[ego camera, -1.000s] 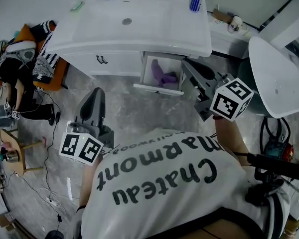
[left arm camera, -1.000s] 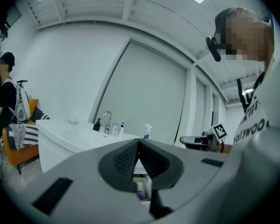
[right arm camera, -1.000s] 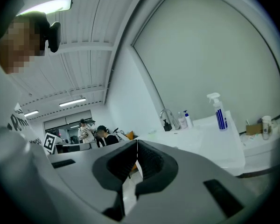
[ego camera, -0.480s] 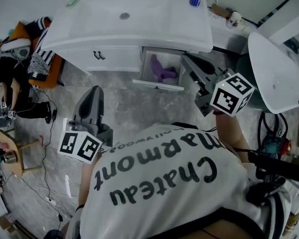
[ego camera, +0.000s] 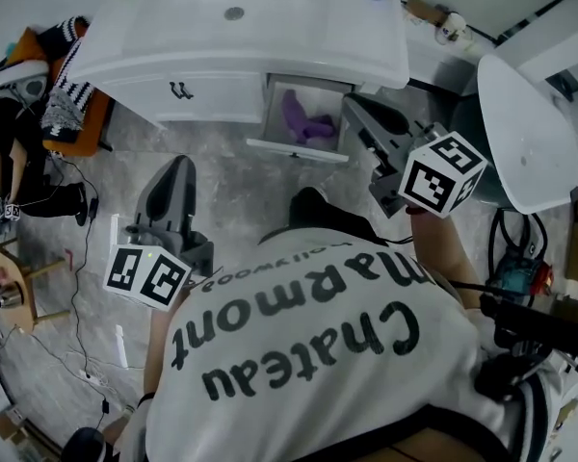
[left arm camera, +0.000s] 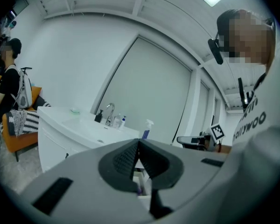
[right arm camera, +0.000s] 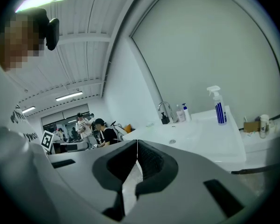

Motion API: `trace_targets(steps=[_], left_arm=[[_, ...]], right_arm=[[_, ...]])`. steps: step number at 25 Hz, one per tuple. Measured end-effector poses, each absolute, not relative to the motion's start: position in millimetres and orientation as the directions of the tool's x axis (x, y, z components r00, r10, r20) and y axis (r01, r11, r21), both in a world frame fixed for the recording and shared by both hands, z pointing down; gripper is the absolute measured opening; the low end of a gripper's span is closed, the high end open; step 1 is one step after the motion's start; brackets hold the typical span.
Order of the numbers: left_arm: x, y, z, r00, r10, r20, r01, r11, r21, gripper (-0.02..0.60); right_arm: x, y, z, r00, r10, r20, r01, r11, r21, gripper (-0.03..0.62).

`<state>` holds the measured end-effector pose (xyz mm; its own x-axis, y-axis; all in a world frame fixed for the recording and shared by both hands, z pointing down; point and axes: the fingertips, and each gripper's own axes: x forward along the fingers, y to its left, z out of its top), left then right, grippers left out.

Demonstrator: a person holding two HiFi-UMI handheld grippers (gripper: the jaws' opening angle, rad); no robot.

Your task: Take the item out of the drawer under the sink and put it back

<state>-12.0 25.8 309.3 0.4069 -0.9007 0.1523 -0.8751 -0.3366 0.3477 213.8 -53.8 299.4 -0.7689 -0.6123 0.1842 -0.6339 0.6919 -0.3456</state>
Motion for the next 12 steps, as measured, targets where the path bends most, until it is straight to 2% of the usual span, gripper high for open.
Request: trace_targets(steps=[12], left_arm=[[-6, 11, 323, 0.402, -0.899, 0.173, -0.872, -0.318, 0.372, 0.009]], right_arm=[[214, -70, 318, -0.782, -0.589, 0.205, -0.618, 0.69, -0.377, 0.012]])
